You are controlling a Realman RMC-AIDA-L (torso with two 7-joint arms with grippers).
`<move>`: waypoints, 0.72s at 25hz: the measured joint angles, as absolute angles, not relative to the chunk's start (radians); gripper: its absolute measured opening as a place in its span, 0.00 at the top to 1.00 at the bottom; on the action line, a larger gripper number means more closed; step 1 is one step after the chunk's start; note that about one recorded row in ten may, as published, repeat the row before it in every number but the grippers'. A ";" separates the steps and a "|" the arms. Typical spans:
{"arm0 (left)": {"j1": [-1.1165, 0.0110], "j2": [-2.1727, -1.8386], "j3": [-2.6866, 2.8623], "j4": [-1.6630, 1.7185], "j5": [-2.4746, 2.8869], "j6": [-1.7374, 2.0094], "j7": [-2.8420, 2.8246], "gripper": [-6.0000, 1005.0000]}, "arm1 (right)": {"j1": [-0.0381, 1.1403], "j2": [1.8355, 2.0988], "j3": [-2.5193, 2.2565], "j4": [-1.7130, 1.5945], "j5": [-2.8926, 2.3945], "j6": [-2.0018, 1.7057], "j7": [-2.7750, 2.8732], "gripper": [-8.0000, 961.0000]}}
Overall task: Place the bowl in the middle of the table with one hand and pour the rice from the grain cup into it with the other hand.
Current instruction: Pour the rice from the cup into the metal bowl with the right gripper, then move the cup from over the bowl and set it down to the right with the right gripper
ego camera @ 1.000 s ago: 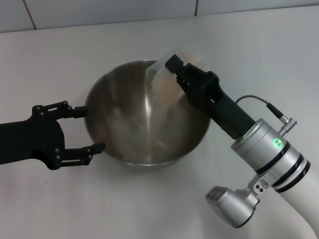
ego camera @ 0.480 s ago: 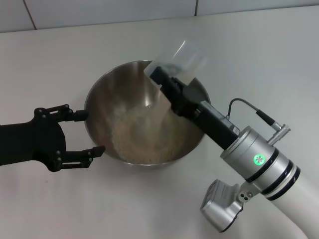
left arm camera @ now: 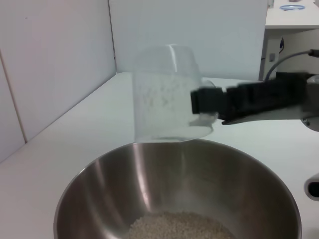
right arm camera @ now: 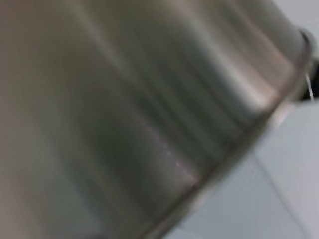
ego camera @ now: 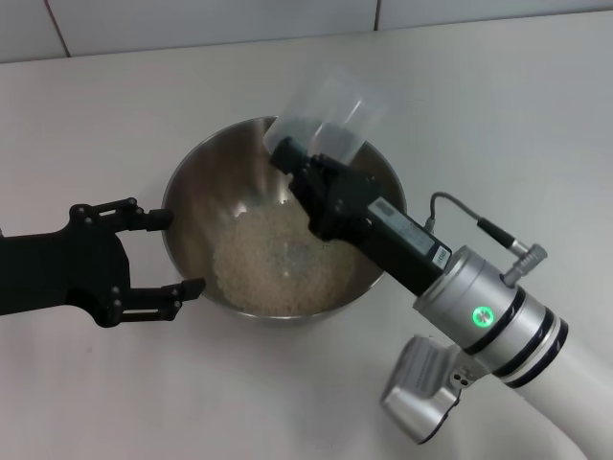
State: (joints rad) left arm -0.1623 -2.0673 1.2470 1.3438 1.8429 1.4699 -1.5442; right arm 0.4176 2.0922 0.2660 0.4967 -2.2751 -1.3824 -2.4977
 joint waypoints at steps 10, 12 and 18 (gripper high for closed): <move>-0.162 -2.068 1.247 1.356 1.843 1.471 -1.545 0.16 | 0.349 2.084 0.308 0.744 -1.999 -1.390 -1.723 0.95; -0.162 -2.068 1.247 1.356 1.843 1.471 -1.545 0.16 | 0.336 2.080 0.330 0.769 -1.964 -1.394 -1.535 0.95; -0.163 -2.068 1.247 1.356 1.843 1.471 -1.545 0.16 | 0.286 2.065 0.426 0.741 -1.962 -1.438 -0.871 0.95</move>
State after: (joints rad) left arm -0.1629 -2.0677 1.2470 1.3563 1.8427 1.4712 -1.5447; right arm 0.2861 2.0651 0.4258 0.7408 -1.9622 -1.4385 -0.8707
